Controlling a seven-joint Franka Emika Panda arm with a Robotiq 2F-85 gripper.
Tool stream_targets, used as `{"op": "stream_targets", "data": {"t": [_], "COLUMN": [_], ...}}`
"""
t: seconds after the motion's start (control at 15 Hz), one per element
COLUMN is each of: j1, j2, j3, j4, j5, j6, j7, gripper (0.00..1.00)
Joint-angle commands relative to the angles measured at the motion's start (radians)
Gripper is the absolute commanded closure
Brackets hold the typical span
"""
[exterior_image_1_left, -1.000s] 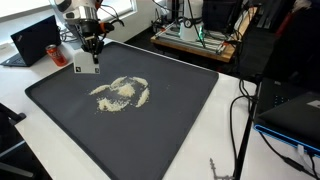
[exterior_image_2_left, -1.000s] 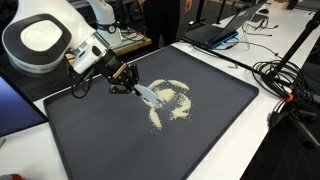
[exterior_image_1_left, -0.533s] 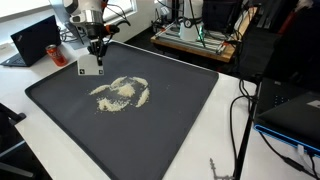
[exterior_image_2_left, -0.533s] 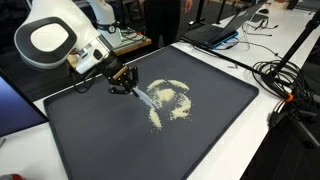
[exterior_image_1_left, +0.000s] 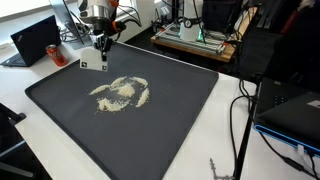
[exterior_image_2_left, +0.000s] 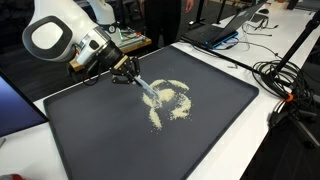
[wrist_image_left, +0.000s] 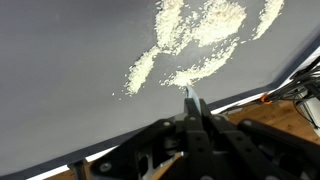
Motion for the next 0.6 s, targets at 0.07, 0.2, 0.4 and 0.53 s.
{"op": "stream_targets", "data": {"t": [0.07, 0.2, 0.4, 0.53], "j1": [-0.092, -0.117, -0.222, -0.24], "j2": [-0.046, -0.039, -0.046, -0.056], "j3": [0.062, 0.075, 0.186, 0.207], "j4": [-0.193, -0.248, -0.318, -0.363], "j5": [0.179, 0.245, 0.263, 0.261], "j6": [0.062, 0.115, 0.126, 0.125], "j7": [-0.211, -0.292, -0.392, -0.436], "gripper": [0.99, 0.99, 0.99, 0.99]}}
